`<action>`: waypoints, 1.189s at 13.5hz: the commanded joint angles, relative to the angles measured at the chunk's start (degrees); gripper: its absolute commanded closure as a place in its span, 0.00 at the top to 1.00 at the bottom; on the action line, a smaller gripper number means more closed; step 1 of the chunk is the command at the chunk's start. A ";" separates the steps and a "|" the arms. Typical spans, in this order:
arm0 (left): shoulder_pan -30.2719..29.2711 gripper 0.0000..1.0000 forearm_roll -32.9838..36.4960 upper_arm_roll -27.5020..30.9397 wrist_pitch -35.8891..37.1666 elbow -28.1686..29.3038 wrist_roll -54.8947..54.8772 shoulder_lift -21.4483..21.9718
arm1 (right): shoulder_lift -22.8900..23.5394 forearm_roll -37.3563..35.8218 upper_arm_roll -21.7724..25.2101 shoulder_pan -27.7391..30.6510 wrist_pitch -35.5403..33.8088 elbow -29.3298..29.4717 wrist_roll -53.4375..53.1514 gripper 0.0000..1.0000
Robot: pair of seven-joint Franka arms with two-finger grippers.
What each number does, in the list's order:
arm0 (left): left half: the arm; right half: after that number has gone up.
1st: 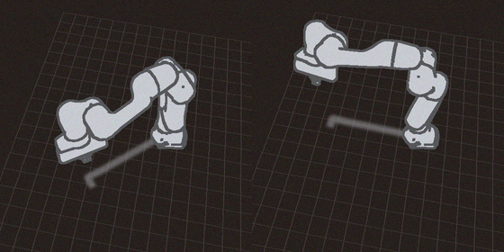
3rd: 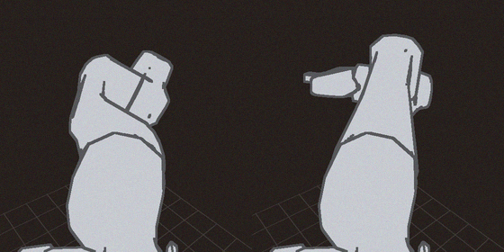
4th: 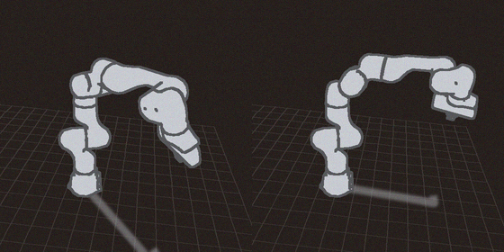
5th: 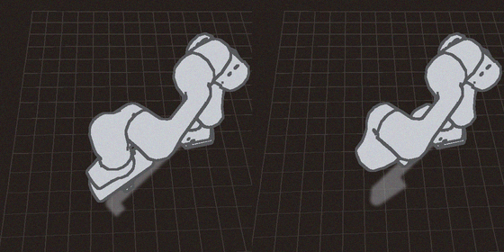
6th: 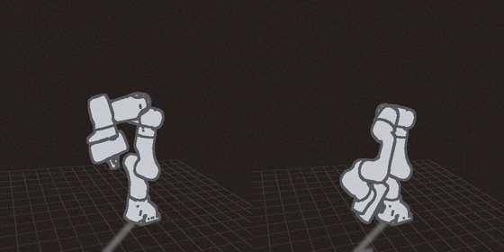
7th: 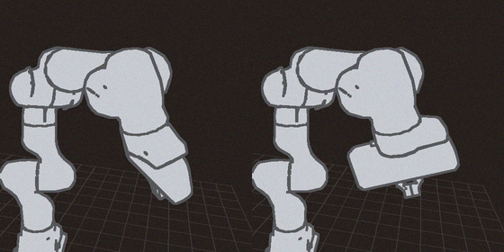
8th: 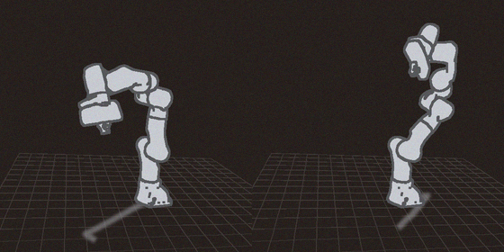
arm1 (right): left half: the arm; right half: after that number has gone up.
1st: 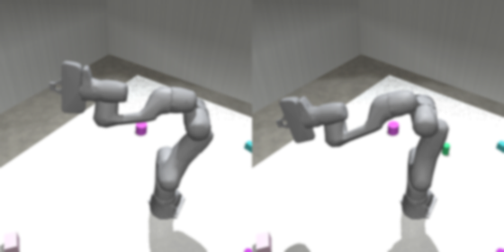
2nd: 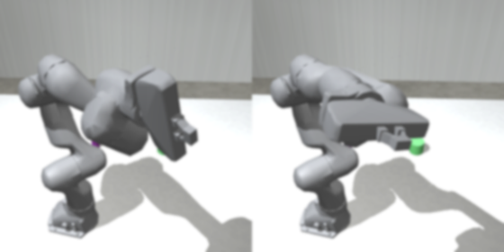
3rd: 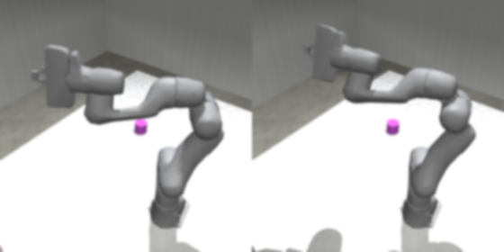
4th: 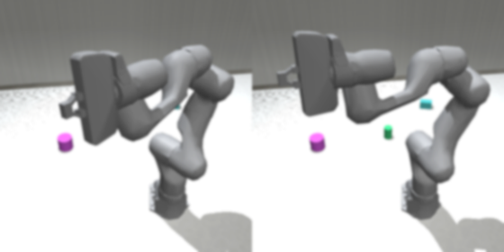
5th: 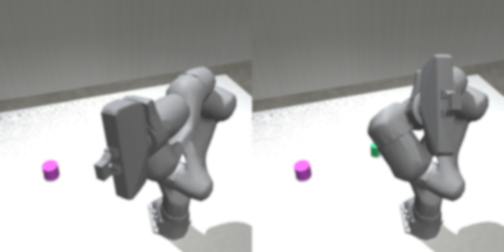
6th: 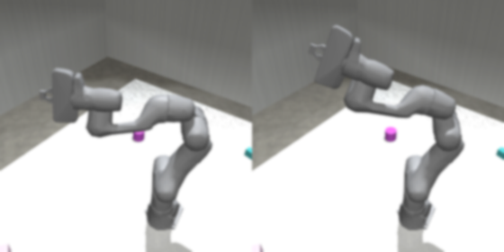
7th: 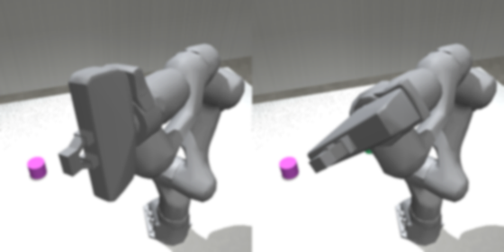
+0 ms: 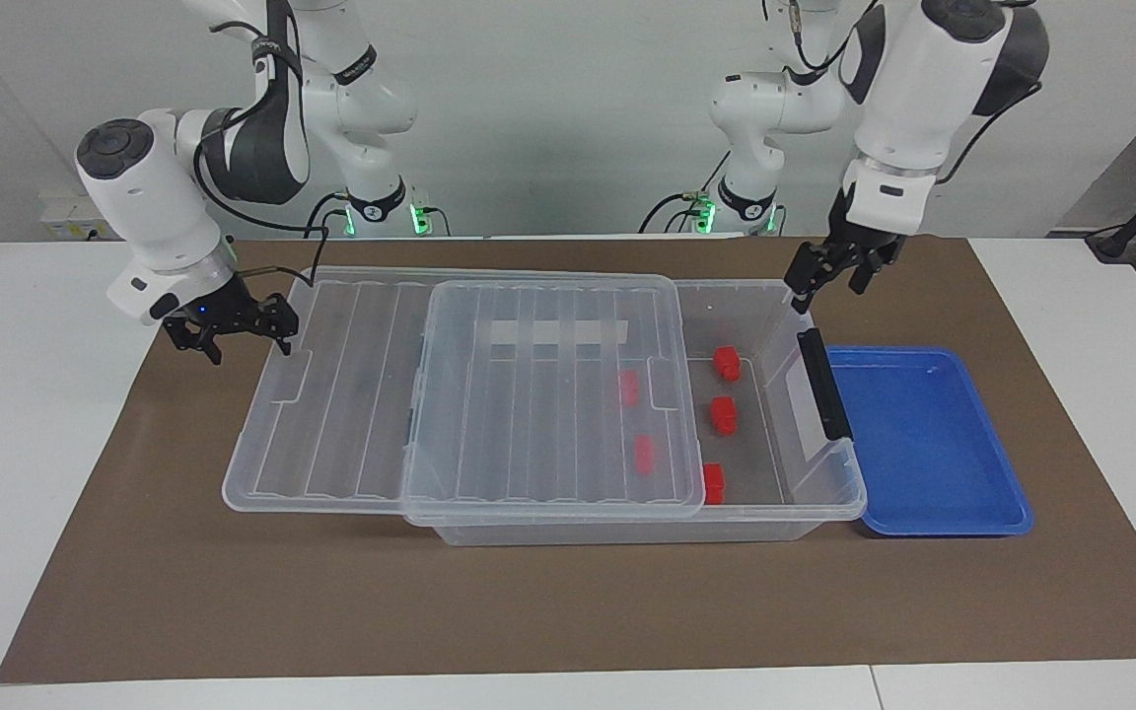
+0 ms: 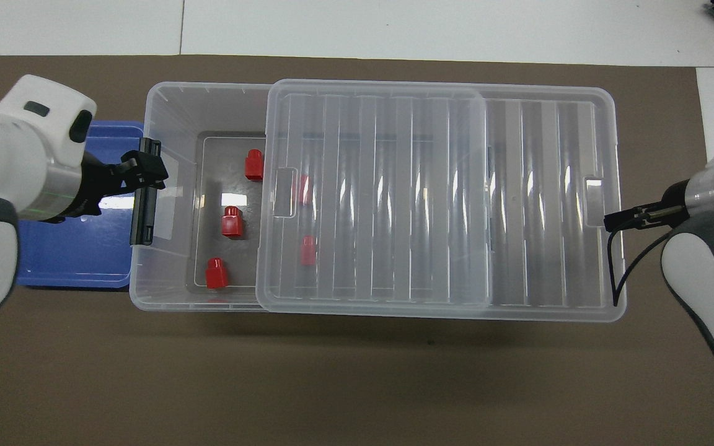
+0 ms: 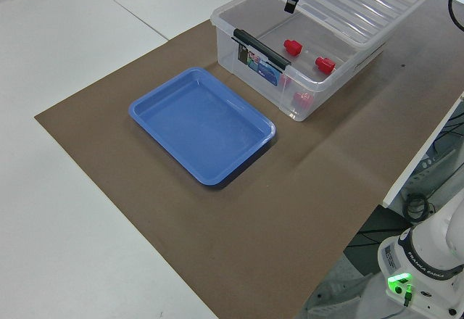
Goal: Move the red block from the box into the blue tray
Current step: 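Reach the left gripper into the box and grasp a red block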
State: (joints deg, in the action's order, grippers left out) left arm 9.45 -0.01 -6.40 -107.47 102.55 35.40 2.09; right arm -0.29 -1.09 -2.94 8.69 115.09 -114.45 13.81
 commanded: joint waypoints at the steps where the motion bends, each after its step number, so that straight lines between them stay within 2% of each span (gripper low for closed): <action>1: 2.93 1.00 -0.09 1.04 -6.06 1.78 2.48 -4.53 | -1.11 0.12 -0.32 1.86 0.84 -1.39 3.14 1.00; 3: 3.03 1.00 -0.08 0.95 -11.42 3.00 3.09 -8.14 | -0.94 -0.14 -0.32 2.30 0.93 -1.13 3.77 1.00; 6: 3.81 1.00 0.09 0.95 -22.66 10.63 3.18 -8.77 | -0.94 -0.85 -0.23 2.56 1.28 -1.13 3.85 1.00; 9: 6.01 1.00 3.25 1.04 -25.33 11.27 3.62 -13.50 | -0.76 -0.85 -0.23 2.74 1.19 -0.78 3.85 1.00; 11: 6.02 1.00 3.78 1.04 -26.90 14.41 3.45 -13.87 | -0.76 -0.85 -0.23 3.09 1.19 -0.78 3.85 1.00; 13: 6.36 1.00 5.36 1.04 -32.43 18.20 3.45 -15.00 | -0.76 -0.85 -0.23 3.97 1.28 -0.78 3.77 1.00; 16: 6.63 1.00 9.92 0.96 -33.07 19.27 1.96 -15.45 | -0.76 -0.85 -0.23 3.97 1.28 -0.78 3.68 1.00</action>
State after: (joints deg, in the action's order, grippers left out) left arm 14.87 6.83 -6.34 -139.06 120.59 37.80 -13.96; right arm -0.29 -1.15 -2.92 11.74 115.54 -114.43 15.94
